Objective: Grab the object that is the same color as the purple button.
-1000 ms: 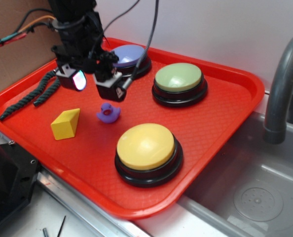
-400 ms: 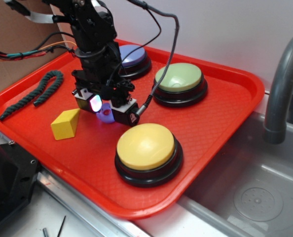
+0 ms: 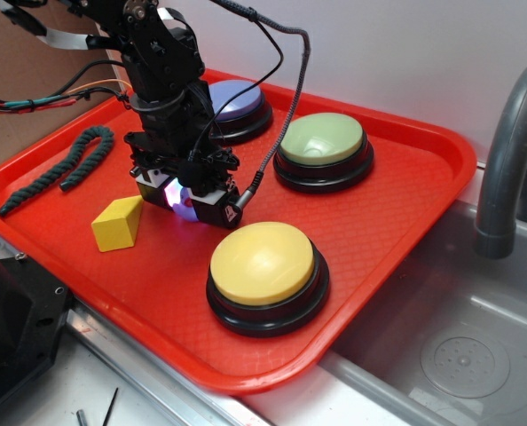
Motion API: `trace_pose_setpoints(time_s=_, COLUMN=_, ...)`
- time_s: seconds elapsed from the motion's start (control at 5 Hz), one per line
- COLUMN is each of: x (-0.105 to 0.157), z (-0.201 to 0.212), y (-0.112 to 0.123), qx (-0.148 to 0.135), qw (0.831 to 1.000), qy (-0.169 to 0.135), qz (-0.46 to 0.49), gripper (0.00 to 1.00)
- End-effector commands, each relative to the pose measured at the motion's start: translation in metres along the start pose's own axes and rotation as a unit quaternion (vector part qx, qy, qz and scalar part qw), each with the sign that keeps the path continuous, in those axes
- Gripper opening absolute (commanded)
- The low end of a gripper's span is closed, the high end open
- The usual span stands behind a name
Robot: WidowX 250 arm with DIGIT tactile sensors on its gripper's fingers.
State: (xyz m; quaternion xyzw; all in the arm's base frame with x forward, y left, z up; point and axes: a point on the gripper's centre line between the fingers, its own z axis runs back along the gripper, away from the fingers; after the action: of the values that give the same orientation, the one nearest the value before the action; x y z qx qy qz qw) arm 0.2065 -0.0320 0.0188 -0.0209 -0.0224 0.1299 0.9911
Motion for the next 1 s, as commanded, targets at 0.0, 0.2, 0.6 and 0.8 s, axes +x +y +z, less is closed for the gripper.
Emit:
trace_pose_setpoints(time_s=0.0, x=0.006, z=0.037, y=-0.002, qx=-0.003, qw=0.998, qy=-0.019, qz=-0.055, gripper=0.00)
trace_pose_setpoints(time_s=0.2, x=0.001, z=0.087, y=0.006, qx=-0.003, qw=0.997, qy=-0.017, qz=-0.080, gripper=0.00)
trace_pose_setpoints(time_s=0.6, x=0.001, z=0.160, y=0.021, qx=0.073, qw=0.997, qy=0.023, qz=-0.015, gripper=0.00)
trace_pose_setpoints(time_s=0.8, x=0.005, z=0.167, y=0.033, qx=0.070, qw=0.998, qy=0.011, qz=0.002, gripper=0.00)
